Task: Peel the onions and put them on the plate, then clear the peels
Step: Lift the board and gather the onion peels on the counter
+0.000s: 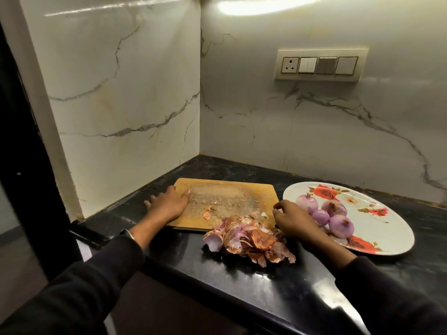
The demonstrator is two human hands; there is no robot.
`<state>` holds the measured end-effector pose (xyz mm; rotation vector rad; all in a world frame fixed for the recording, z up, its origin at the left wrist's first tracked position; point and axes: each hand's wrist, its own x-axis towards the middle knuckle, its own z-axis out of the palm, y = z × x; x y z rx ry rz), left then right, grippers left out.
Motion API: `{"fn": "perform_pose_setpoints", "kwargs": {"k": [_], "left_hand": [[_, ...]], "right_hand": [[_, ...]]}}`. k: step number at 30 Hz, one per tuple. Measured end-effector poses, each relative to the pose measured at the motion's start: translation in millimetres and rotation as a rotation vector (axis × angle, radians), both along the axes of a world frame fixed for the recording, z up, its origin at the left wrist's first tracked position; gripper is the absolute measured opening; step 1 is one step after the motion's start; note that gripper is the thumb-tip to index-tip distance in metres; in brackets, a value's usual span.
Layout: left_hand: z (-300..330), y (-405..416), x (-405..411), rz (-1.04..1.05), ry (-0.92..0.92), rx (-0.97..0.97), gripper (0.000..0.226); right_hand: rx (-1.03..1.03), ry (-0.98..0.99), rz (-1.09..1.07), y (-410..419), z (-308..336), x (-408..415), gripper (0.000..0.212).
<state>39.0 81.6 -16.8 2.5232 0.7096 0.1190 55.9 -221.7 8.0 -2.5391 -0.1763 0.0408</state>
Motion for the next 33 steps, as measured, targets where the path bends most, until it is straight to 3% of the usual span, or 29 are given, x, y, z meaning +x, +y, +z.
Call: {"fn": "perform_pose_setpoints", "kwargs": {"k": [3,8,13,20,26,30,33], "left_hand": [[-7,1,6,-0.043,0.007,-0.02,0.069],[-9,1,9,0.057,-0.191,-0.132,0.062],[-9,1,7,0.083,-0.336,-0.201,0.055],[-9,13,4,0.145,-0.565,-0.382,0.046],[3,10,5,0.275,-0.841,-0.603,0.016],[9,7,6,0.2,-0.942,-0.745,0.017],[10,7,6,0.177,-1.012,-0.734,0.021]], "right_hand": [[0.013,0.056,0.003,9,0,3,0.041],[0.108,0.114,-0.051,19,-3,12,0.045],[0.436,0.18,-0.124,25,-10,22,0.044],[0.725,0.091,-0.218,29,-18,25,0.049],[0.86,0.026,-0.395,31,-16,39,0.055],[0.938,-0.068,-0.419,30,-13,47,0.035],[1.062,-0.077,-0.405,27,-5,46,0.028]]}}
